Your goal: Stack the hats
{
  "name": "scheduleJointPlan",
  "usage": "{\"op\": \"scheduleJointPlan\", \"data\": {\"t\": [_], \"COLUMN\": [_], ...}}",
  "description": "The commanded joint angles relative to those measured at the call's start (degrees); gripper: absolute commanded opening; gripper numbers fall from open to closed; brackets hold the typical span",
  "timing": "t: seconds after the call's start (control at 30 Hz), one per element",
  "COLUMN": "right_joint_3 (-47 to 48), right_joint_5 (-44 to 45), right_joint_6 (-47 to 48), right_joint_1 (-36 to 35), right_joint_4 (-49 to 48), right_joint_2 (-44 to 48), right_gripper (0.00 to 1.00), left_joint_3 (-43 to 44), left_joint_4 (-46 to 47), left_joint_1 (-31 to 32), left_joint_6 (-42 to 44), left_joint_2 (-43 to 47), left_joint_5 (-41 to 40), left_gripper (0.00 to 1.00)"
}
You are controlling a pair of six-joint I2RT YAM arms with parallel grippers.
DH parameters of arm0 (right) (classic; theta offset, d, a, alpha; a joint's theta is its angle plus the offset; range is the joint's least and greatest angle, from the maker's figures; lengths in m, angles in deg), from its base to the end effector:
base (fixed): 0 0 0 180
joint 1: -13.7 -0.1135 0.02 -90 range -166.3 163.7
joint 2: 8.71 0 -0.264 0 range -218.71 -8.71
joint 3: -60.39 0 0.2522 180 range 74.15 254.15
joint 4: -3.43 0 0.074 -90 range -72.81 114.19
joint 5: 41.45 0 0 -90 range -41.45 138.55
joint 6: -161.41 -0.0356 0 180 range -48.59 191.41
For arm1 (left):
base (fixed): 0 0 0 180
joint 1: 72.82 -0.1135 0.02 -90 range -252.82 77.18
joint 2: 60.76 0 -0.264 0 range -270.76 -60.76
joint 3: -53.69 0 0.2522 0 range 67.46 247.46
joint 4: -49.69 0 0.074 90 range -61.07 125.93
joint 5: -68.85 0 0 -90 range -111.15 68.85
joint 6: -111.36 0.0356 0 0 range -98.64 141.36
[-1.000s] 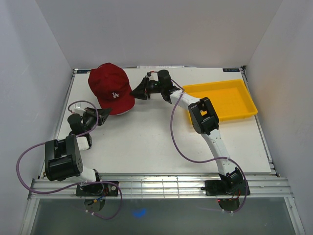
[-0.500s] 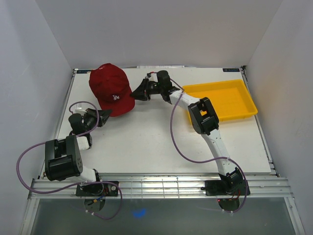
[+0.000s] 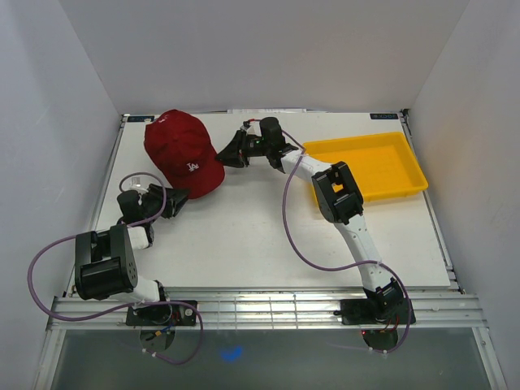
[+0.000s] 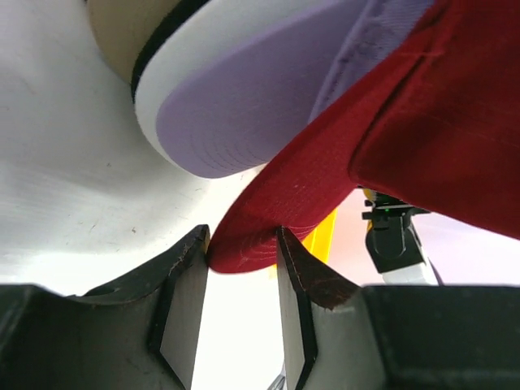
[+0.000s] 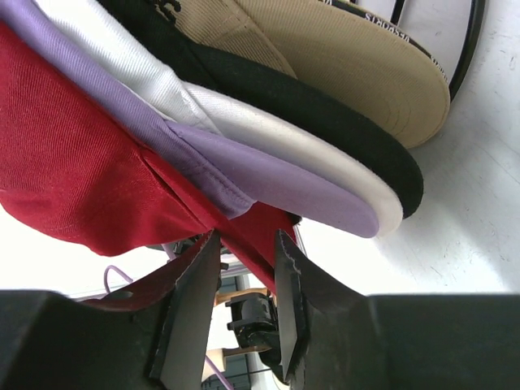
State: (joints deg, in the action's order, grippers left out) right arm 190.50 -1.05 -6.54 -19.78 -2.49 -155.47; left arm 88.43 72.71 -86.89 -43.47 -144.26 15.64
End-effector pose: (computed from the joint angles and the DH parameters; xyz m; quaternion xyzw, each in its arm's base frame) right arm 0.4670 0.3414 0.1679 0.0169 0.7484 0.6604 0.0593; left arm 0.2464 0.0398 0.1416 -0.3810 0.7271 -0.4578 0.3414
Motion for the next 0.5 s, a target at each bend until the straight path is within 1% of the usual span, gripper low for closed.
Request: {"op": "scheduleJointPlan", "data": {"t": [0.0,0.27,0.47], "right_joint_3": [1.95,1.95,-0.25], "right_joint_5": [0.74,1.26,2.14], "right_joint_6": [-0.62,1.49,3.85], "right_joint_1": [0.08,0.16,0.43], "right_joint_4": [-3.08,-0.89,0.69], "right_joint_2": [1.83,2.27,3.49], "right_gripper": [0.38,0.46,0.53], "left_joint_3": [-2.08,-1.37,-1.28], "left_joint_4": [-9.0,-10.14,-10.93], "left_joint_1": [0.44,0.44,0.44], "left_joint_6": [3.23,3.32,3.58], "left_joint_2": [0.01,0.18,1.15], "left_joint_5": [-1.38,-1.82,-1.9], "left_gripper": [0.47,0.47,0.47]}}
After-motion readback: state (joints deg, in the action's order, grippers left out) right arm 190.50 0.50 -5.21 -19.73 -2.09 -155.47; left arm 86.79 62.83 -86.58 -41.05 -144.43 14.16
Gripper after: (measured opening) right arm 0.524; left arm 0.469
